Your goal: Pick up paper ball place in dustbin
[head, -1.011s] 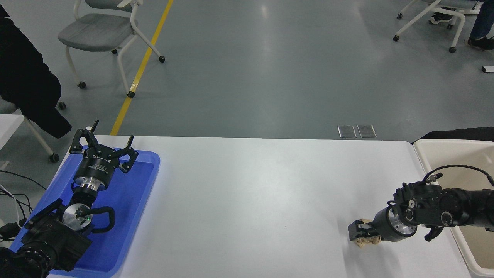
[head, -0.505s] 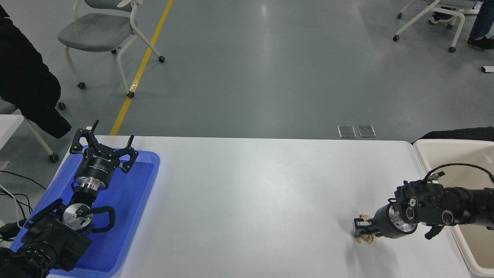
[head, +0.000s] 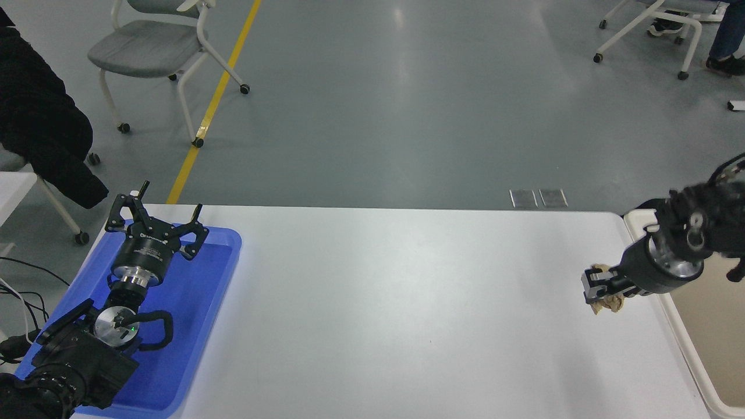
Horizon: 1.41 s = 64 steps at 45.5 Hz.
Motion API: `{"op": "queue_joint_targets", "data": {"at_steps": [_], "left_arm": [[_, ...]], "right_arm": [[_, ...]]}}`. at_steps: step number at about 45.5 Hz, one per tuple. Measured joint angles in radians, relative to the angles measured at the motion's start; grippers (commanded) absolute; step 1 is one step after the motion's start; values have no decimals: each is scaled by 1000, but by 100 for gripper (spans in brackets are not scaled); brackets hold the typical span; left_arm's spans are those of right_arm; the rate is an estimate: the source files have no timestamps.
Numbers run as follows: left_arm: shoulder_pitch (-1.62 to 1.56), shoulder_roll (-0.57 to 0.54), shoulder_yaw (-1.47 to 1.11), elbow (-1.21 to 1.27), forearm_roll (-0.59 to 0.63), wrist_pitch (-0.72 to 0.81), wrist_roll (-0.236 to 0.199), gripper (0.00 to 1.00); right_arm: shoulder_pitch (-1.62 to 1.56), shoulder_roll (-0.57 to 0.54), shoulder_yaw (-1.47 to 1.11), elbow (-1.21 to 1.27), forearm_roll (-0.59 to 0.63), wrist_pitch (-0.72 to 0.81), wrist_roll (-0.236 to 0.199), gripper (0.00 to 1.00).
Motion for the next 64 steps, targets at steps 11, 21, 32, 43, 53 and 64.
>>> {"op": "queue_joint_targets", "data": {"at_steps": [11,21,32,43,53,64], "left_arm": [[1,1,0,1,0,0,0,100],[1,1,0,1,0,0,0,100],[1,2,0,1,0,0,0,100],[0,2,0,1,0,0,0,100],[0,2,0,1,0,0,0,100],[-1,1,0,0,0,0,0,100]], "right_arm": [[292,60,-145,122,83,77,-2,0],[389,92,-196,155,110,104,-6,0],[395,54,-242,118,94,111,-7,0],[232,-75,-219,-115,-35,114,-1,0],[-114,-168,-44,-464,-120,109,17,0],[-420,-137,231,-861,-152,37,35,0]]}}
